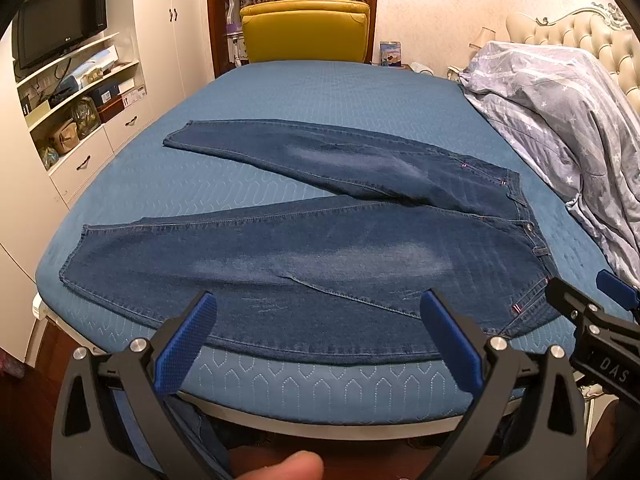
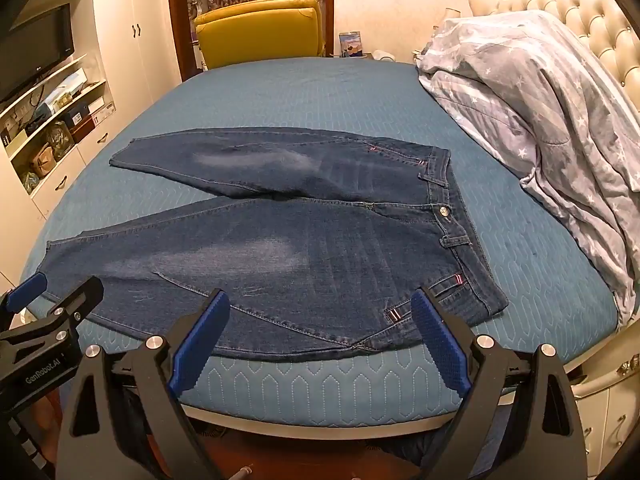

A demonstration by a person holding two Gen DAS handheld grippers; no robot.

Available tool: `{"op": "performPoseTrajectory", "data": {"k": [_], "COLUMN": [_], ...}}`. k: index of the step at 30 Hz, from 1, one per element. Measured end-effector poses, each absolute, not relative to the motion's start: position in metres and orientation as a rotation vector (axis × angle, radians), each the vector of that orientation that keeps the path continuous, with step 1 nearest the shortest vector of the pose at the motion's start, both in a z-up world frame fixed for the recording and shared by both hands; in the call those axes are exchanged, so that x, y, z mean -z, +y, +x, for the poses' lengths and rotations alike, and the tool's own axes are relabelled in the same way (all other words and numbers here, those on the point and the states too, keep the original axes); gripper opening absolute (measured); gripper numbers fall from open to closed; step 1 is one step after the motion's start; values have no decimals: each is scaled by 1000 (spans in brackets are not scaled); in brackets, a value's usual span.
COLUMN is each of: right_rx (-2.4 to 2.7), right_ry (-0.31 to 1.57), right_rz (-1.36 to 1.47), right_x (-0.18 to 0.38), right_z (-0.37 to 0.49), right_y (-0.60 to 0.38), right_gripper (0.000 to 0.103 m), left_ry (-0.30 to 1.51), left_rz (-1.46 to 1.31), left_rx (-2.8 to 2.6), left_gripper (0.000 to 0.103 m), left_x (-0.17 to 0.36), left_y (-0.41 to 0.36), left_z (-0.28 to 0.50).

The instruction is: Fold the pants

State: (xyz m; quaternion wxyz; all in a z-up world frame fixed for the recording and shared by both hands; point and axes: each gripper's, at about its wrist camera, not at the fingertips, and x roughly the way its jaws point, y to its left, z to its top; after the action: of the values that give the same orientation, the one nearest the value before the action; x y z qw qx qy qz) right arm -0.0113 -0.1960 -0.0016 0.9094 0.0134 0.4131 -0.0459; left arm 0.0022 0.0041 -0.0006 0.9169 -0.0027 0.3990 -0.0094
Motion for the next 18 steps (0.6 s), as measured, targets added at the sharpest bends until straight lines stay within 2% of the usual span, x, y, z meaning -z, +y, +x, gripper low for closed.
{"op": "performPoseTrajectory", "data": {"k": [18], "right_rx": [92], "right_ry": [854], "right_rz": [30], "right_x": [4], "right_z": [-13], "right_y": [-198], "right_gripper": [89], "left_ry": [826], "left_rz": [-15], "left_rx": [21], "left_gripper": [102], "left_x": [0], "left_y": [8], "left_z": [2]}}
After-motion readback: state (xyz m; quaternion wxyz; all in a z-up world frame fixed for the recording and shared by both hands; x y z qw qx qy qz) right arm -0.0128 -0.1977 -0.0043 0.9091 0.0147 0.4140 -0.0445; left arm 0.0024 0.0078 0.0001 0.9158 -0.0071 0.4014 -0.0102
